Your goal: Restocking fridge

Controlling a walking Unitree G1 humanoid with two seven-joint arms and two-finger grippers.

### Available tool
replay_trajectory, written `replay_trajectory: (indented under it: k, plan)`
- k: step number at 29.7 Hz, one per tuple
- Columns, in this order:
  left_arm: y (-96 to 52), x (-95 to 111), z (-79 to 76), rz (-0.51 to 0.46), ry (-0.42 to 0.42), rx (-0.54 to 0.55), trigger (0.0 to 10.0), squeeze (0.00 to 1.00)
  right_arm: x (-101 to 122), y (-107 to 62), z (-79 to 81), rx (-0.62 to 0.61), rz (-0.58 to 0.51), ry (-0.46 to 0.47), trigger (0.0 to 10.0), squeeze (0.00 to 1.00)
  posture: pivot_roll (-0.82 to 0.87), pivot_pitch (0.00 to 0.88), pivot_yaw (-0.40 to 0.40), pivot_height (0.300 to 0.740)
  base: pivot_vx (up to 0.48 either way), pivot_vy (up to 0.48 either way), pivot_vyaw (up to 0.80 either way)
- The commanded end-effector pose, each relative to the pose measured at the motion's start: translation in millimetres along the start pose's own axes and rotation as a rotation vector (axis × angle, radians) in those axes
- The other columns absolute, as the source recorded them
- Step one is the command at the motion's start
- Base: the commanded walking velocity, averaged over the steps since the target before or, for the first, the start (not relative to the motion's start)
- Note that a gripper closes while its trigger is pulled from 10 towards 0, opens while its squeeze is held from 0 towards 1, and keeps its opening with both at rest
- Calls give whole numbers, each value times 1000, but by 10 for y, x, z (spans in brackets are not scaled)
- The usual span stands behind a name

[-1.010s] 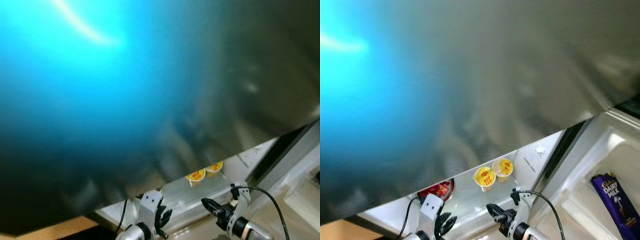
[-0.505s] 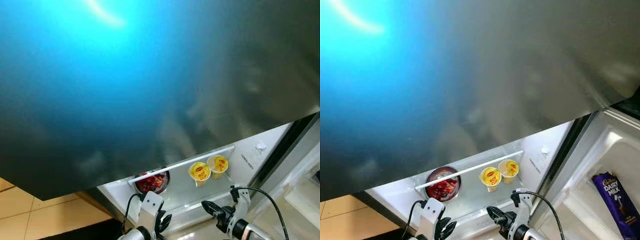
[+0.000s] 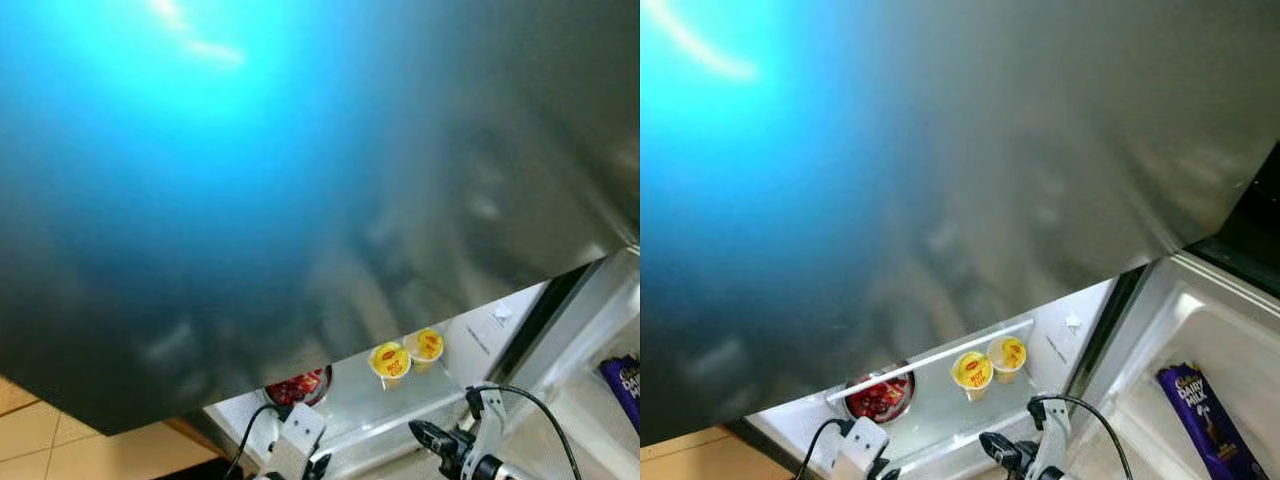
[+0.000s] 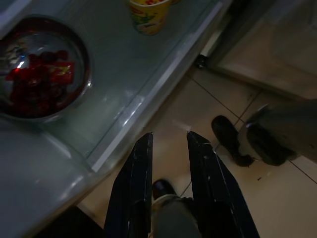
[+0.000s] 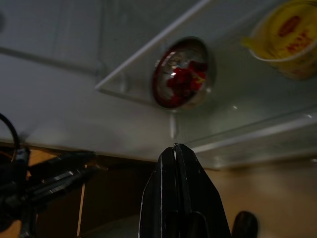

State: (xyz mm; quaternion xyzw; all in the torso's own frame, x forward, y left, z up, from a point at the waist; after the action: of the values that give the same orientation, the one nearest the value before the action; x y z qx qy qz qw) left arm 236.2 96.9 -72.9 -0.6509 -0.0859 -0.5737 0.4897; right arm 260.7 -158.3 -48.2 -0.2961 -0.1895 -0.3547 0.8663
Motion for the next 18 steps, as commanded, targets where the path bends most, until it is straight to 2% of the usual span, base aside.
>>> replay_trajectory:
  k: [1,2,4,5,7,10,11,12,16,18]
  plan:
    - [-106,-203,61,65,-34,26,10000,0,-80,-41,-66,-34,10,37,10000,0,-93,110,57,740,0,0,0]
    - [-106,-203,61,65,-34,26,10000,0,-80,-41,-66,-34,10,37,10000,0,-93,110,57,740,0,0,0]
    - [-201,-387,89,124,-89,64,10000,0,-170,-121,-175,-94,31,58,10000,0,-87,108,65,740,0,0,0]
    - [-201,-387,89,124,-89,64,10000,0,-170,-121,-175,-94,31,58,10000,0,-87,108,65,740,0,0,0]
    - [-292,-567,56,188,-138,76,10000,0,-240,-188,-267,-151,39,78,10000,0,-90,108,61,740,0,0,0]
    - [-337,-654,29,220,-167,82,10000,0,-278,-215,-303,-177,41,91,10000,0,-89,125,53,740,0,0,0]
    - [-429,-809,-3,272,-259,107,10000,0,-400,-268,-360,-219,86,78,10000,0,-90,128,61,740,0,0,0]
    - [-429,-809,-3,272,-259,107,10000,0,-400,-268,-360,-219,86,78,10000,0,-90,128,61,740,0,0,0]
    - [-589,-1056,-118,365,-396,122,10000,0,-500,-445,-577,-393,57,131,10000,0,-98,104,61,740,0,0,0]
    - [-602,-1075,-128,370,-419,129,10000,0,-524,-474,-605,-416,57,133,10000,0,-99,101,58,740,0,0,0]
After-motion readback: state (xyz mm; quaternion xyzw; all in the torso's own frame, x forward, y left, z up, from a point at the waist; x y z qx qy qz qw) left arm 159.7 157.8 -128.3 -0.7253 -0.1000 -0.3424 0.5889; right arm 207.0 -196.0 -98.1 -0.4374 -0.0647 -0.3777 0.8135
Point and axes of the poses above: a point about 5 cm out from each wrist's last joint towards the gripper, its own y axis pointing out of the wrist towards the gripper, its own x axis along the axis of the wrist's last joint, z = x × y, the point moved 4 cm from there along y, pointing out of the wrist towards the gripper, and after that the axes turned 15 degrees about y, right-handed, at the moved point
